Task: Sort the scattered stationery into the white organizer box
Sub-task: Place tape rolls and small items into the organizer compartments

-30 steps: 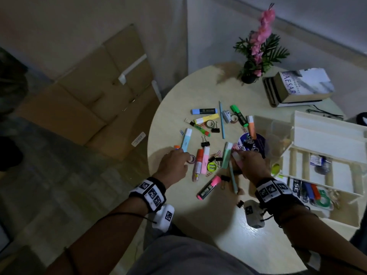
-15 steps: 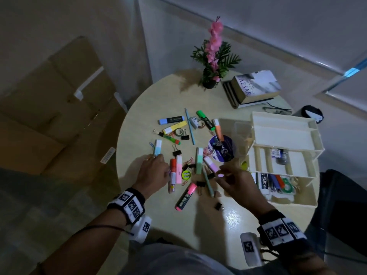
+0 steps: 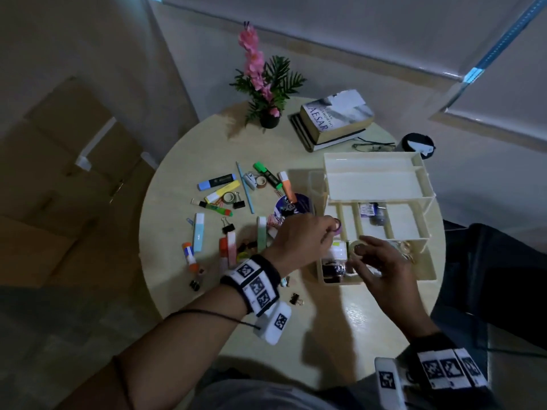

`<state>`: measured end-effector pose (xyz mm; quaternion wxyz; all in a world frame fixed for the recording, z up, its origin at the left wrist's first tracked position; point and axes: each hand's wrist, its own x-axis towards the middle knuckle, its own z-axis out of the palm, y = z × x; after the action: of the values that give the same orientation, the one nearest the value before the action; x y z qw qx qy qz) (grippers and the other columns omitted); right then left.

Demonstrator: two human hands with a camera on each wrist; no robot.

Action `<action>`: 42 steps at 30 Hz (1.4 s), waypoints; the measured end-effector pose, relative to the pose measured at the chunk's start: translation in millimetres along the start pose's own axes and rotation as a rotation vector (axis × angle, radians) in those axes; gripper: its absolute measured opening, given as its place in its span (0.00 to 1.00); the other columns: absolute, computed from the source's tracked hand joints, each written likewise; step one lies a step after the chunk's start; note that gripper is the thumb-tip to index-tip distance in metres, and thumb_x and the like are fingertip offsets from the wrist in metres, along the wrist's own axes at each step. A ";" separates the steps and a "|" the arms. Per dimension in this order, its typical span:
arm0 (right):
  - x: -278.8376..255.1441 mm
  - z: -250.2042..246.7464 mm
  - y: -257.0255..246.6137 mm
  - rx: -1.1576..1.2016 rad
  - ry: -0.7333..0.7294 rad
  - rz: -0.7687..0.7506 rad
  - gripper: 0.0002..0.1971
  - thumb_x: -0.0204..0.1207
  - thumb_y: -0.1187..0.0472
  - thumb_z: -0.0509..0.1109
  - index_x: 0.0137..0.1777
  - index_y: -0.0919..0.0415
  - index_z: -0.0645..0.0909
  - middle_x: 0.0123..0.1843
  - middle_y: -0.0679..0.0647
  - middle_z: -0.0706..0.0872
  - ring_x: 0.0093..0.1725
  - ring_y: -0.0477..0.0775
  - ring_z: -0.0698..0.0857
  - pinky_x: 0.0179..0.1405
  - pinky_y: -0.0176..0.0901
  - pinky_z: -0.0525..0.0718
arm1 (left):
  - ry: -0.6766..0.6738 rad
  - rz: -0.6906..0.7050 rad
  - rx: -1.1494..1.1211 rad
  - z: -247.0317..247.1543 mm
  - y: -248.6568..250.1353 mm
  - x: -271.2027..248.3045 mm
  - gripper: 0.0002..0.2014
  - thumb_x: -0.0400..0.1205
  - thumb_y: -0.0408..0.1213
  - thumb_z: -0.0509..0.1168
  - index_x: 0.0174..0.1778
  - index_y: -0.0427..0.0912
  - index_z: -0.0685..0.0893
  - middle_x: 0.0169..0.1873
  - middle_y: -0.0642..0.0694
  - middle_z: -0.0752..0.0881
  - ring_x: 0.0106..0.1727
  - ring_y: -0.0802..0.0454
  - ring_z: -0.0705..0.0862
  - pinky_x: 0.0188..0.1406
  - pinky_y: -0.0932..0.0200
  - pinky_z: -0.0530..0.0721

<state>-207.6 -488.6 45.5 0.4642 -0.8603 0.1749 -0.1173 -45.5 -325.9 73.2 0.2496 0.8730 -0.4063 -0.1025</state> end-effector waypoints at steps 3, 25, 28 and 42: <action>-1.3 -15.9 16.4 0.041 -0.028 0.000 0.11 0.77 0.69 0.81 0.58 0.62 0.90 0.69 0.51 0.87 0.61 0.46 0.92 0.62 0.41 0.90 | -0.046 -0.039 0.075 23.7 11.7 23.3 0.07 0.86 0.36 0.67 0.51 0.48 0.91 0.36 0.48 0.91 0.36 0.45 0.89 0.31 0.58 0.75; 84.1 22.4 10.7 -0.605 -0.185 -0.359 0.07 0.75 0.71 0.79 0.52 0.66 0.90 0.51 0.63 0.90 0.47 0.66 0.84 0.43 0.54 0.87 | 0.135 -0.305 0.071 29.0 -23.6 -12.4 0.09 0.87 0.39 0.66 0.59 0.47 0.89 0.40 0.46 0.93 0.40 0.46 0.90 0.33 0.56 0.81; 86.9 26.3 9.5 -0.696 -0.191 -0.363 0.07 0.73 0.72 0.79 0.49 0.64 0.90 0.47 0.63 0.90 0.43 0.67 0.83 0.41 0.53 0.84 | 0.130 -0.404 0.125 17.2 -57.3 -35.2 0.09 0.86 0.40 0.68 0.60 0.49 0.90 0.42 0.44 0.93 0.44 0.44 0.91 0.37 0.58 0.79; 84.1 41.5 -28.4 -0.786 -0.076 -0.152 0.06 0.73 0.70 0.79 0.41 0.59 0.91 0.35 0.58 0.89 0.34 0.61 0.82 0.32 0.44 0.68 | 0.041 -0.596 0.165 -9.8 -166.8 -44.3 0.13 0.84 0.40 0.68 0.64 0.46 0.87 0.50 0.41 0.93 0.53 0.39 0.90 0.45 0.52 0.83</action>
<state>-110.4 -477.2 50.2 0.0959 -0.9866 0.1251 -0.0433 39.3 -197.8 -6.1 0.1450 0.9729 -0.1342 -0.1205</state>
